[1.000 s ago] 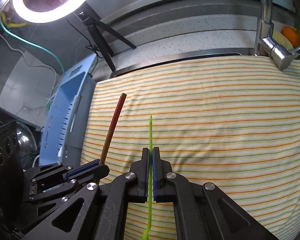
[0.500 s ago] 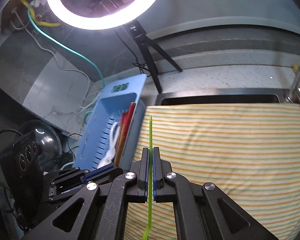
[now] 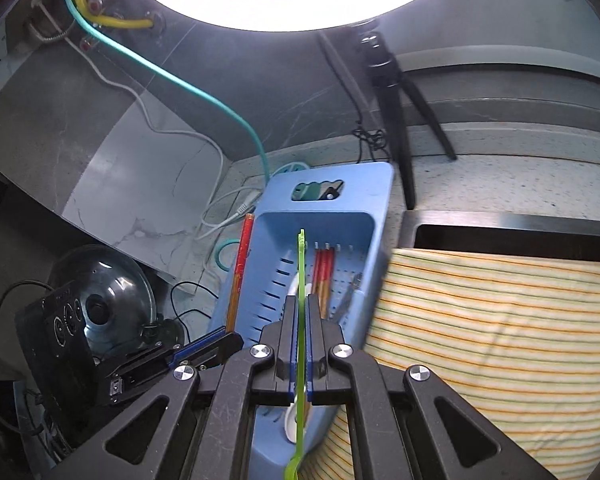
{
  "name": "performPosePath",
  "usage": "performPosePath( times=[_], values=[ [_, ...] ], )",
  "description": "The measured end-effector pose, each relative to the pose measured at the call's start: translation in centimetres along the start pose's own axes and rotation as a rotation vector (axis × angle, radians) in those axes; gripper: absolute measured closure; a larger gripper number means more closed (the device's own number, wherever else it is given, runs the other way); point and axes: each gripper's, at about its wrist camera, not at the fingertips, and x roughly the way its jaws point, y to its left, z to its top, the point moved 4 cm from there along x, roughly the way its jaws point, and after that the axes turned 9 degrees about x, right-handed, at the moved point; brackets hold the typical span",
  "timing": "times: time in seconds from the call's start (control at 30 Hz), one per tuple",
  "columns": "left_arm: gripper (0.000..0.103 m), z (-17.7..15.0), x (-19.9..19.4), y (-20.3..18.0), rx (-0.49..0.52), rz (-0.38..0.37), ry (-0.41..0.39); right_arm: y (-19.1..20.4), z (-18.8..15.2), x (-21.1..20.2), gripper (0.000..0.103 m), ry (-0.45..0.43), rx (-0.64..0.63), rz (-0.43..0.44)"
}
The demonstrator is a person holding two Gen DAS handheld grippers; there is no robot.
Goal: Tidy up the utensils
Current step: 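Carry the chopstick and green spoon into the blue basket with both grippers, then open both grippers to release the chopstick and green spoon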
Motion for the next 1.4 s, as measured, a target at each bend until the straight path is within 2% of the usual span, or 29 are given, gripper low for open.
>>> performPosePath(
  times=[0.3,0.63,0.67,0.7,0.73,0.8,0.93,1.03,1.1,1.13,1.17,1.23,1.4],
  values=[
    [0.098,0.5,1.9,3.0,-0.058,0.007,0.021,1.4,0.5,5.1,0.100,0.032,-0.016,-0.034],
    [0.097,0.3,2.3,4.4,-0.079,0.044,0.047,2.0,0.4,6.4,0.097,0.044,-0.072,-0.075],
    [0.094,0.3,2.3,4.5,-0.081,0.046,0.049,2.1,0.4,6.4,0.097,0.045,-0.077,-0.081],
    [0.090,0.3,2.3,4.6,-0.086,0.052,0.050,2.1,0.4,6.3,0.091,0.045,-0.080,-0.084],
    [0.083,0.3,2.2,4.7,-0.088,0.056,0.048,2.0,0.4,6.2,0.080,0.044,-0.082,-0.087],
    [0.078,0.2,2.1,4.7,-0.087,0.067,0.048,2.1,0.4,5.9,0.065,0.034,-0.087,-0.085],
    [0.078,0.0,2.0,4.7,-0.091,0.082,0.052,1.9,0.5,5.3,0.061,0.014,-0.106,-0.099],
    [0.076,-0.2,1.9,4.7,-0.097,0.086,0.054,1.9,0.4,4.9,0.048,0.013,-0.116,-0.094],
    [0.075,-0.3,1.7,4.5,-0.097,0.092,0.056,1.9,0.3,4.5,0.048,0.004,-0.123,-0.095],
    [0.073,-0.3,1.6,4.4,-0.097,0.095,0.057,1.9,0.3,4.3,0.048,0.001,-0.126,-0.098],
    [0.065,-0.4,1.5,4.2,-0.095,0.099,0.059,1.9,0.2,4.2,0.048,0.002,-0.128,-0.102],
    [0.060,-0.5,1.3,3.9,-0.090,0.106,0.061,1.8,0.0,4.0,0.044,0.008,-0.128,-0.099],
    [0.060,-0.7,0.5,3.0,-0.082,0.122,0.057,1.5,-0.3,3.4,0.043,0.018,-0.128,-0.103]
  ],
)
